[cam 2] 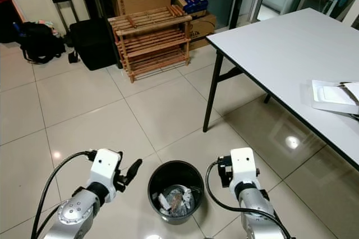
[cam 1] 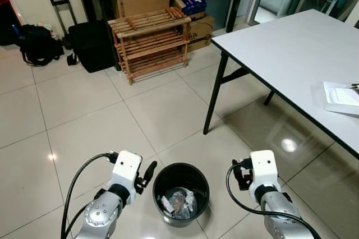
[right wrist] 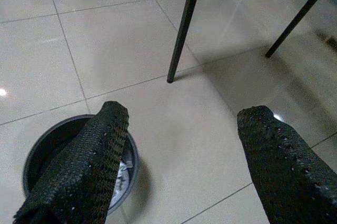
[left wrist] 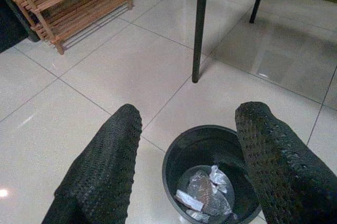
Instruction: Picking trash to rubbish bin
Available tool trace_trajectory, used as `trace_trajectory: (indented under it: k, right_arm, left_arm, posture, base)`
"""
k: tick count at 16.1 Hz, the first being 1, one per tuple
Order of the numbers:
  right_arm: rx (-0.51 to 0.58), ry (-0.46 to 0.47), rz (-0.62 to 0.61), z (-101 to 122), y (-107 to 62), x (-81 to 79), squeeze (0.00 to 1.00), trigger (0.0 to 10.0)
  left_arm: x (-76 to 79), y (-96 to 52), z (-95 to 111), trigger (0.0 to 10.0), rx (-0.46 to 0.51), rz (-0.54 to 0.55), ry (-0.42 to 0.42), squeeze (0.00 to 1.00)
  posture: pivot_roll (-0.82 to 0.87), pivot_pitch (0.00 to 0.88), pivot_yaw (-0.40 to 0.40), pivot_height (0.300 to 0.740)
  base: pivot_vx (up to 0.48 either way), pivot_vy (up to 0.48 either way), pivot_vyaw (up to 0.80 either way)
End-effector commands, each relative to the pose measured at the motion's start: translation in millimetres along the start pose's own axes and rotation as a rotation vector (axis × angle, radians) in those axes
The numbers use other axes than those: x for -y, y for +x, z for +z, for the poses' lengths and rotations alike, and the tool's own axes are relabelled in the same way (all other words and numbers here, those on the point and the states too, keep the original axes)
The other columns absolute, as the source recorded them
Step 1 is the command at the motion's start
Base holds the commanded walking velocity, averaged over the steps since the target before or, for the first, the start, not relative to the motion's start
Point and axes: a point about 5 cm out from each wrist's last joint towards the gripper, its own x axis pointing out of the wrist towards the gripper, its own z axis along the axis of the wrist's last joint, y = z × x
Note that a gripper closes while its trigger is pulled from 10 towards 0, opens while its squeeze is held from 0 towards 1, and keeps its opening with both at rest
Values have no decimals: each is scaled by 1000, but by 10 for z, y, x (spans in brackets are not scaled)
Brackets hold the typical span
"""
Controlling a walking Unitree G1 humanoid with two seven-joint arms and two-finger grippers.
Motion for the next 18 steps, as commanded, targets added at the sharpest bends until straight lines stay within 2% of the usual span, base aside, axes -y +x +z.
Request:
trace_trajectory:
  k: [1, 7, 15, 18]
  right_arm:
    - [7, -20, -2, -6, 8, 13, 0, 10000]
    - [14, -15, 20, 1, 47, -25, 0, 10000]
    - [8, -18, 16, -7, 58, 7, 0, 10000]
    - [-30, -1, -14, -57, 20, 48, 0, 10000]
  left_arm:
    - [23, -7, 43, 10000, 6, 7, 11, 0]
    - [29, -5, 88, 10000, 6, 22, 18, 0]
    - [43, -5, 103, 10000, 4, 29, 8, 0]
    - [61, -2, 115, 10000, 17, 13, 23, 0]
  posture:
    - [1, 3, -11, 740]
    - [12, 0, -26, 740]
    - [6, 2, -33, 740]
    - [-2, 0, -45, 740]
  base:
    - [-251, 0, 0]
    - [-251, 0, 0]
    - [-248, 0, 0]
    - [0, 0, -800]
